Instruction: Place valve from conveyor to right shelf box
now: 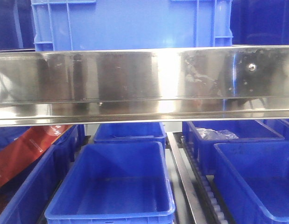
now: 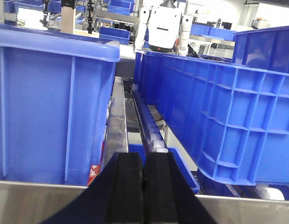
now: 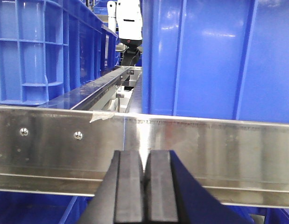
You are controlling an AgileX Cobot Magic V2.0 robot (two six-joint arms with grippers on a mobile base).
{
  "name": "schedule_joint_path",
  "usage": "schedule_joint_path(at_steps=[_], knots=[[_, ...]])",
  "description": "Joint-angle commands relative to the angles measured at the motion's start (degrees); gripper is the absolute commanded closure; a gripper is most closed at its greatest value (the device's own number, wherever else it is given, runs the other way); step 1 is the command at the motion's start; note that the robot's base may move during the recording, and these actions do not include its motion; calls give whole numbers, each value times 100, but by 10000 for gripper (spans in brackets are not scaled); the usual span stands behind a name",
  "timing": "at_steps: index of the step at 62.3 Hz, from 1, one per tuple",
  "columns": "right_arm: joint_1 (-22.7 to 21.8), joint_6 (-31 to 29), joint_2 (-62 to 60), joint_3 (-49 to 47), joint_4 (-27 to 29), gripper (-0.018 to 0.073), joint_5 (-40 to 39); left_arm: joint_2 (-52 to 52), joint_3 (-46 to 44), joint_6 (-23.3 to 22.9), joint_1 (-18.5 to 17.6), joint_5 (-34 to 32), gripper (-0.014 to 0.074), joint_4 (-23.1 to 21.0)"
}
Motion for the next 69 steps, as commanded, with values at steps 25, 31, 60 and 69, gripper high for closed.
schedule_joint_path(at_steps=[25,31,60,69], knots=[[-3,-46,-21,11,-54,727,-76,-143,580,-26,26,-549,707,296],[-3,-46,-21,11,-54,727,-76,-376,1018,-39,-39,-800,707,434],[-3,-46,-21,11,-54,727,-76,-1264,1932,-915,-315,-1396,707,1354],[-3,-46,-21,11,-54,727,-76,-1264,1932,-915,-156,-1386,707,1324]])
